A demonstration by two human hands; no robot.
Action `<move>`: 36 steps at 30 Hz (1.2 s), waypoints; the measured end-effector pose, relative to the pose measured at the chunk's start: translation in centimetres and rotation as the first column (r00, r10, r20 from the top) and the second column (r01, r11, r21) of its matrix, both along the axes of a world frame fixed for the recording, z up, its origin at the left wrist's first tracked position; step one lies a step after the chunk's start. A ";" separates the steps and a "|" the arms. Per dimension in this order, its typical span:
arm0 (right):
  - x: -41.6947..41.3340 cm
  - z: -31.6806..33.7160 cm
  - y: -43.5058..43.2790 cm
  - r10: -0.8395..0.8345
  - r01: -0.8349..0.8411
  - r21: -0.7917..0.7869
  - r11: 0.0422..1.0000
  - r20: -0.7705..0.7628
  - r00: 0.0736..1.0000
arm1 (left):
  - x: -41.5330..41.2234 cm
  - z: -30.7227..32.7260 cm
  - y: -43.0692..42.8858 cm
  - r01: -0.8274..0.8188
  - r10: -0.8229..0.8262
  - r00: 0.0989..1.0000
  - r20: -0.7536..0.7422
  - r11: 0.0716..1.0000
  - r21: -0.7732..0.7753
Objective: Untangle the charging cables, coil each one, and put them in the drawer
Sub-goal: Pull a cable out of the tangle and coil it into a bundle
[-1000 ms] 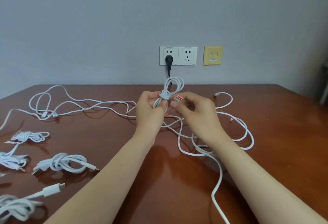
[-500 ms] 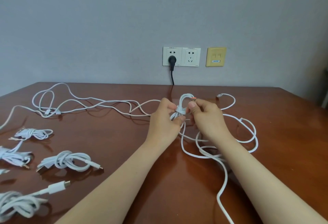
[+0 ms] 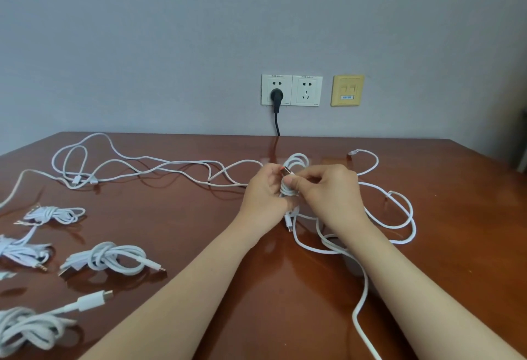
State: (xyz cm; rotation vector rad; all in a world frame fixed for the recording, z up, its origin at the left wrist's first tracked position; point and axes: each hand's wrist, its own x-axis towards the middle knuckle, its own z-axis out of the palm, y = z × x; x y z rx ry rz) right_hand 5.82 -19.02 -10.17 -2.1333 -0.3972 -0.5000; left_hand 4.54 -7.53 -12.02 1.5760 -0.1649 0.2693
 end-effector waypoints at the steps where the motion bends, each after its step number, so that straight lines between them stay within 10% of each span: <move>1: 0.0 0.1 -0.1 0.002 -0.002 0.008 1.000 0.008 1.000 | -0.1 0.2 0.0 0.053 -0.056 0.998 -0.028 0.995 -0.080; 8: -0.2 0.0 0.1 0.055 -0.052 -0.067 0.996 0.043 0.998 | 0.1 0.7 0.9 0.170 -0.335 0.925 -0.182 0.790 -0.589; 36: -0.3 -1.7 1.6 -0.002 0.050 -0.135 0.990 0.336 0.942 | 0.6 0.3 0.9 0.109 -0.161 0.983 -0.087 0.897 -0.428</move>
